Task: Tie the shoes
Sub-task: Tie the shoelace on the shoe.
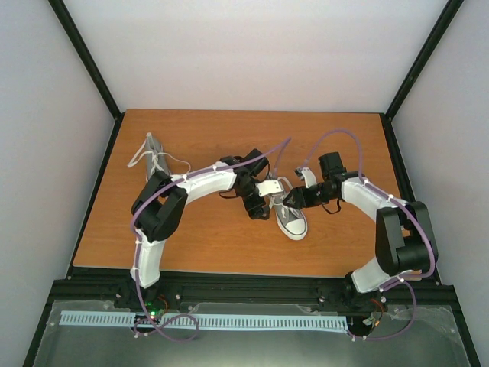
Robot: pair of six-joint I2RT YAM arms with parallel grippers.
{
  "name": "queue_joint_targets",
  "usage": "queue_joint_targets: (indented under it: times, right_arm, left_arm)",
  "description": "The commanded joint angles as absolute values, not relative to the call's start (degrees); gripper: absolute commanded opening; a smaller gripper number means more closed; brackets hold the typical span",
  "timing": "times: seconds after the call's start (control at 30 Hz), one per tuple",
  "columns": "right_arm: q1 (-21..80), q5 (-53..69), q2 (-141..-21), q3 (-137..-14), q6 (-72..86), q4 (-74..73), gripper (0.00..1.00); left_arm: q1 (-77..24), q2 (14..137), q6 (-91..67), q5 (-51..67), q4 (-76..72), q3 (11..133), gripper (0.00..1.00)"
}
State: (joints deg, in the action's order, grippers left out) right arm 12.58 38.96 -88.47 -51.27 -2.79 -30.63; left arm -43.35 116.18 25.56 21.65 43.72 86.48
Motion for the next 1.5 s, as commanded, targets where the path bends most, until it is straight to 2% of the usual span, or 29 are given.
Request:
queue_joint_targets:
  times: [0.0, 0.13, 0.3, 0.4, 0.47, 0.53, 0.67, 0.9, 1.0, 1.47]
  right_arm:
    - [12.7, 41.0, -89.6, -50.5, -4.2, -30.0, 0.53]
    - [12.6, 41.5, -90.0, -50.7, -4.0, -29.6, 0.48]
    - [12.7, 39.2, -90.5, -50.8, -4.3, -29.9, 0.49]
    - [12.7, 39.7, -90.6, -50.7, -4.3, -29.7, 0.48]
    - [12.6, 39.1, -90.9, -50.5, -4.3, -29.7, 0.48]
    - [12.6, 39.0, -91.3, -50.4, -4.3, -29.6, 0.45]
    - [12.6, 39.4, -92.0, -50.7, -4.0, -29.9, 0.25]
    - [11.9, 39.1, -89.3, -50.4, -3.6, -30.2, 0.08]
    - [11.4, 39.0, -87.7, -50.5, -3.6, -30.8, 0.03]
    - [9.5, 34.4, -82.0, -50.6, 0.1, -30.7, 0.03]
  left_arm:
    - [-44.2, 118.2, 23.6, 17.5, 37.9, 85.2, 0.85]
    - [-44.4, 119.2, 22.5, 15.9, 35.8, 85.0, 0.83]
    - [-44.8, 120.2, 21.8, 15.4, 34.0, 84.1, 0.82]
    - [-44.8, 120.8, 21.8, 15.1, 33.6, 83.7, 0.76]
    - [-44.8, 121.0, 22.2, 15.3, 34.1, 83.8, 0.68]
    - [-44.8, 121.0, 22.9, 16.6, 35.6, 84.4, 0.55]
    - [-44.8, 120.7, 23.0, 18.0, 38.1, 86.1, 0.29]
    - [-44.7, 120.5, 23.8, 17.7, 39.3, 86.7, 0.03]
    - [-44.5, 120.3, 24.2, 16.9, 40.0, 87.3, 0.01]
    - [-41.9, 117.1, 25.2, 18.0, 44.1, 89.5, 0.01]
